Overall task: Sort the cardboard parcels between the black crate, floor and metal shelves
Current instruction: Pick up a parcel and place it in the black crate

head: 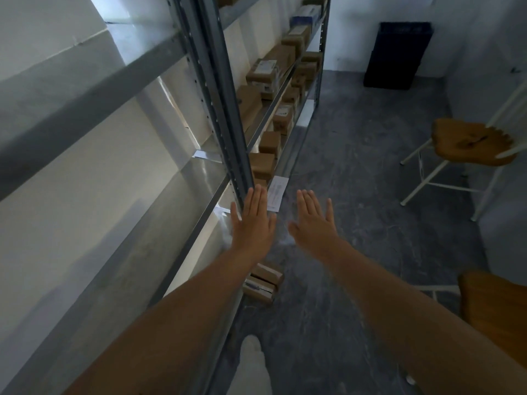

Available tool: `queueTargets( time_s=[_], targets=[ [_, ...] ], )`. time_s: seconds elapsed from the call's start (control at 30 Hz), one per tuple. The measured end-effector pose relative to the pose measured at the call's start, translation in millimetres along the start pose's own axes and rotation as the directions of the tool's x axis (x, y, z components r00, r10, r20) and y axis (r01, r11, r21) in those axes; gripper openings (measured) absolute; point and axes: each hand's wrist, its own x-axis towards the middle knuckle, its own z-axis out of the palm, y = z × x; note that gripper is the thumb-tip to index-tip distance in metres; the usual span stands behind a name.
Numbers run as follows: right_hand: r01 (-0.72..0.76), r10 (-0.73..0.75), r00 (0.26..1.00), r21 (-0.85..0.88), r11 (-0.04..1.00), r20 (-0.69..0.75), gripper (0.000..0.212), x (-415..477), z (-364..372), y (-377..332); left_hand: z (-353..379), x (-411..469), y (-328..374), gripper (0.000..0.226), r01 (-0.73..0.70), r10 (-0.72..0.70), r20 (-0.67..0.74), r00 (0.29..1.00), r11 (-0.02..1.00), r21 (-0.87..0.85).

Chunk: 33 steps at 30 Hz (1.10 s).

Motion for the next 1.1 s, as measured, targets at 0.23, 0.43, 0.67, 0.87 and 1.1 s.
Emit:
queueTargets(
  time_s=[0.23, 0.43, 0.67, 0.87, 1.1],
  targets=[
    [0.036, -0.028, 0.998, -0.178, 0.983, 0.048, 0.072, 45, -1, -19, 9, 49, -36, 0.065, -0.102, 0.103, 0.032, 0.994, 0.994, -0.024],
    [-0.099, 0.105, 0.994, -0.154, 0.983, 0.037, 0.072, 79, 1, -31, 21, 92, -50, 0.066, -0.209, 0.216, 0.099, 0.971, 0.975, -0.079],
    [-0.179, 0.187, 0.979, -0.091, 0.980, 0.080, 0.072, 86, 11, -16, 41, 115, -31, 0.067, -0.188, 0.209, 0.161, 0.964, 0.973, -0.136],
    [-0.216, 0.228, 0.961, -0.085, 0.973, 0.156, 0.072, 103, 18, 21, 66, 131, -14, 0.065, -0.161, 0.205, 0.224, 0.953, 0.966, -0.201],
    [-0.158, 0.167, 0.949, -0.054, 0.986, 0.269, 0.071, 142, 39, 69, 108, 150, -2, 0.065, -0.013, 0.095, 0.248, 0.964, 0.950, -0.312]
  ],
)
